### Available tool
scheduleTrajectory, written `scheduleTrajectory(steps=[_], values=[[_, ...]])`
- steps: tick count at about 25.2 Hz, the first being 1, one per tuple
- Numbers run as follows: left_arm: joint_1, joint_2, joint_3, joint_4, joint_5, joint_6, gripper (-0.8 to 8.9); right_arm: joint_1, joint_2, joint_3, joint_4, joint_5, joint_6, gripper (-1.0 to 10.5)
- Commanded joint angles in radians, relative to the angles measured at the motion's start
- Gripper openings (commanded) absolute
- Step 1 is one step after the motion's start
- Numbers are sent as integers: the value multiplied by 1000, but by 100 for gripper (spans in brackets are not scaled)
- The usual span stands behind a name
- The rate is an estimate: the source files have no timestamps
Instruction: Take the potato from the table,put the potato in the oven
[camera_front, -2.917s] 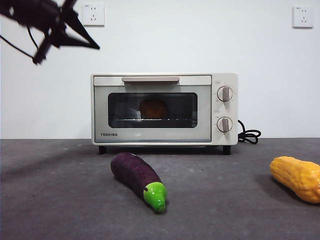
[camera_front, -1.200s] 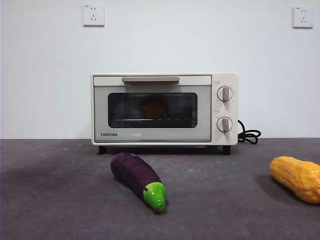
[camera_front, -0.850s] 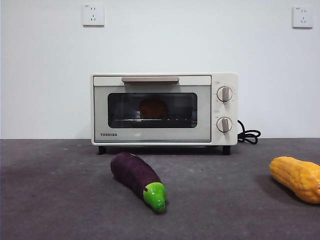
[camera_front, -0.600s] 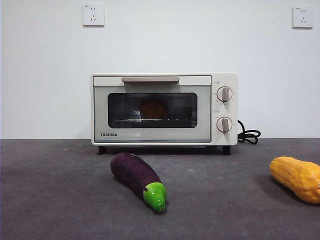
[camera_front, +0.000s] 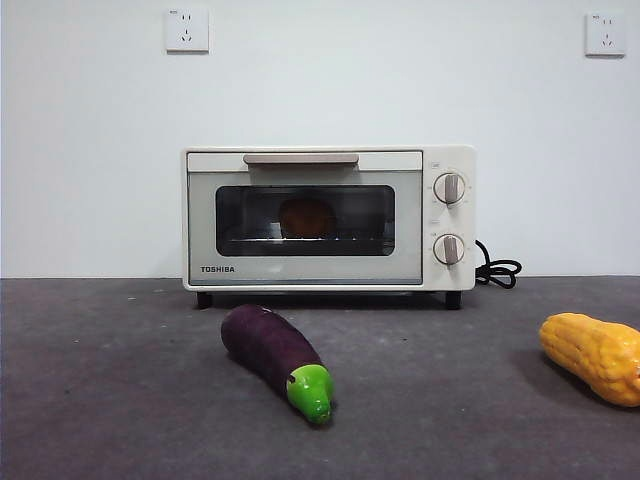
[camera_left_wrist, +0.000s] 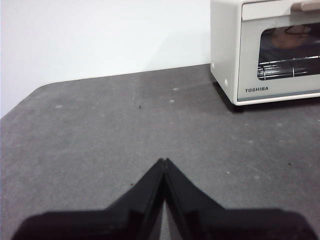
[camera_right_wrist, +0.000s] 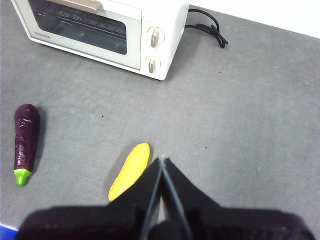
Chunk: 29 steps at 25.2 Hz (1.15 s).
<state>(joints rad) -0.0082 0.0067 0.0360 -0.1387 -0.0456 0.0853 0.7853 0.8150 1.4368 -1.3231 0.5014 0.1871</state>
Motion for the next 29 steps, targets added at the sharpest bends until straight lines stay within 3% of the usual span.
scheduleTrajectory(steps=[1, 4, 29], values=[[3, -3, -26, 21, 0, -13, -4, 0, 0, -6, 5, 4, 11, 1], [11, -3, -29, -32, -7, -12, -4, 0, 0, -6, 5, 4, 10, 1], [24, 10, -28, -26, 27, -14, -4, 0, 0, -6, 5, 4, 10, 1]])
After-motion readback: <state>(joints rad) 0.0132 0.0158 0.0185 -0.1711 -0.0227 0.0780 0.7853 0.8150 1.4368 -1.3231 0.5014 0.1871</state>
